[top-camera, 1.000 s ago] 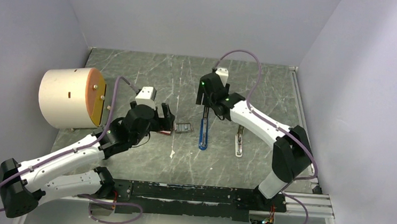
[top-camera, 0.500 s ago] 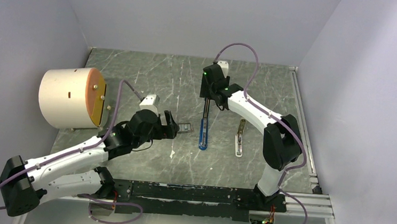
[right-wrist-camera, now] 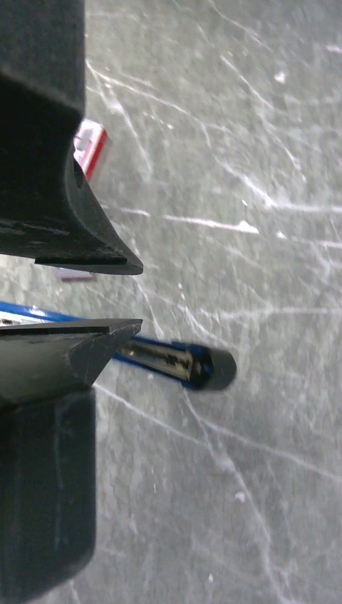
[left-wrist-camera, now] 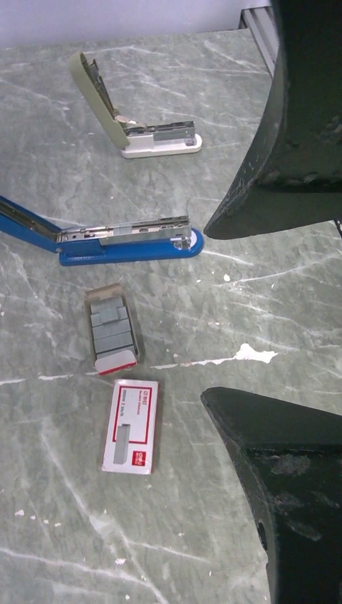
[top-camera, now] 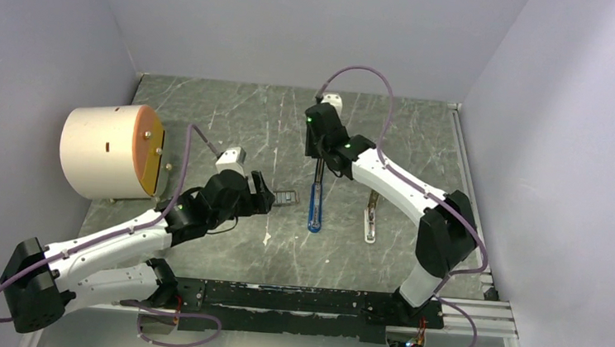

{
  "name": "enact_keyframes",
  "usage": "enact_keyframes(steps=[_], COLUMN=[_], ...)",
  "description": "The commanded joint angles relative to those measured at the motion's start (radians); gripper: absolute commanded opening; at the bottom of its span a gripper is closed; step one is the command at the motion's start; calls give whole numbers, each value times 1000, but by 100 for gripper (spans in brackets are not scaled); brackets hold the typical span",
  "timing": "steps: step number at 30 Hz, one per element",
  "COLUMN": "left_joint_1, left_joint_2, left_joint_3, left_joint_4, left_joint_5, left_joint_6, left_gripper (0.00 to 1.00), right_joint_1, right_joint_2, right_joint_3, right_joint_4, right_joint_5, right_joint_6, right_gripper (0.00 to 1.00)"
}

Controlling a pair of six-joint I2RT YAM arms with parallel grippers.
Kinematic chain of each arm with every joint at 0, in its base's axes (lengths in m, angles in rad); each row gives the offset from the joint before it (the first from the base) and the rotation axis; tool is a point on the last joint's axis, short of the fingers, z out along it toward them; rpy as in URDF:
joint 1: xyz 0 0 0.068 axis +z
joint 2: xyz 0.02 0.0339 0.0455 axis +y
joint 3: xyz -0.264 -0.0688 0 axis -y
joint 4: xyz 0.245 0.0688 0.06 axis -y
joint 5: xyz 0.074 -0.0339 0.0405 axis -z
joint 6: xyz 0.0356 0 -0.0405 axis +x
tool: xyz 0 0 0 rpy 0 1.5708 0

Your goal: Load the staples into the stapler

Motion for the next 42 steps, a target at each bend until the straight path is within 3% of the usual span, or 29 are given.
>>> enact_keyframes(steps=[1, 6, 9, 14, 24, 42], left_joint_1=[12, 14, 16, 17, 21, 25], left_joint_2=[-9, -16, -15, -7, 6, 14], left_joint_3=[1, -1, -1, 3, -4, 1], left_joint_4=[-19, -32, -40, -44, -35, -41], left_joint_5=[-62, -82, -89, -89, -79, -76], left_joint_6=[-29, -36, -38, -31, -26, -14], left_gripper=[80, 80, 81, 82, 83, 84], right_joint_1=[62, 109, 134, 163, 176, 189], right_joint_2=[-1, 80, 142, 220, 279, 330], right_joint_3=[-8, 4, 22, 43, 62, 73], right_joint_4=[-41, -76, -103, -134, -151, -152], right_joint_5=[1, -104, -157, -233, -229, -161], right_joint_6=[-11, -30, -47, -73, -89, -53], right_gripper=[33, 44, 45, 30, 40, 37])
